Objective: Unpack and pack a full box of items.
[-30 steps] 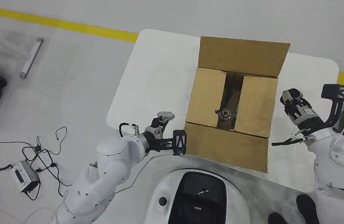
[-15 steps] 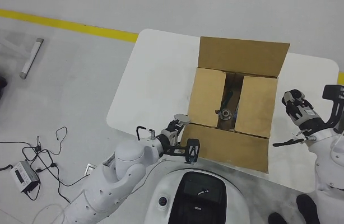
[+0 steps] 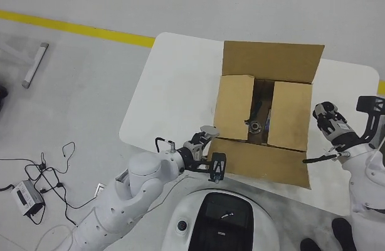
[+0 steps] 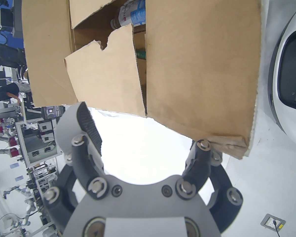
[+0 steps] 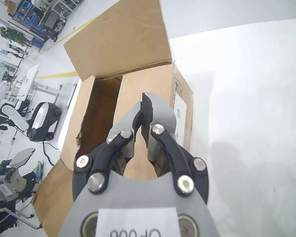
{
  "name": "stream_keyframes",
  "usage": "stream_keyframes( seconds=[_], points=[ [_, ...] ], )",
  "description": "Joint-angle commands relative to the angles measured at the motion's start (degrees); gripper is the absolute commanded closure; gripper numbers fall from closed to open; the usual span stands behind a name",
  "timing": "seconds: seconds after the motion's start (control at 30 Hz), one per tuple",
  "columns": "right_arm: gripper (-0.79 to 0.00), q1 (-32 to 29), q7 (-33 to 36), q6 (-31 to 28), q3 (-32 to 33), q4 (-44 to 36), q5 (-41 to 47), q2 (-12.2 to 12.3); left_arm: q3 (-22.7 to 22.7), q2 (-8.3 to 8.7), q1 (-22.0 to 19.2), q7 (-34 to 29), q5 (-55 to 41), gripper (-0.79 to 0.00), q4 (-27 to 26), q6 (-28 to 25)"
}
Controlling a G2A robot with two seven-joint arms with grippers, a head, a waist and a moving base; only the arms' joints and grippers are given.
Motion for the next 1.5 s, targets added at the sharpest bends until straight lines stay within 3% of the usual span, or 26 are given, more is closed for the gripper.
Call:
stream_keyframes(
  seconds=[0.0, 0.33, 0.6, 0.93, 1.23, 1.47],
  points=[
    [0.000, 0.2, -0.1, 0.1, -0.2, 0.3, 0.0, 0.0, -0.6, -0.34, -0.9, -0.5, -3.6, -0.779, 0.5, 1.2],
    [0.000, 1.5, 0.0, 0.9, -0.9, 1.4, 0.9, 0.0, 0.6, -2.52, -7.7, -6.0, -16.6, -0.785, 4.2, 6.8],
    [0.000, 5.3, -2.8, 3.3, 4.7, -1.0, 2.1, 0.3, 4.3, -4.74, -15.0, -12.5, -23.3, -0.785, 8.8, 12.2],
    [0.000, 4.2, -2.2, 2.4, 9.2, 8.6, 1.1, 0.8, 8.7, -6.84, -20.6, -14.5, -24.8, -0.785, 14.8, 16.1],
    [0.000, 0.6, -3.5, -3.4, 4.3, 12.3, 2.0, 0.5, 10.4, -8.09, -23.3, -16.9, -25.7, -0.785, 19.9, 16.8],
    [0.000, -1.1, -1.8, -6.5, 0.3, 10.6, 2.8, 0.3, 9.1, -8.40, -23.8, -19.7, -26.3, -0.785, 20.0, 16.3]
  ],
)
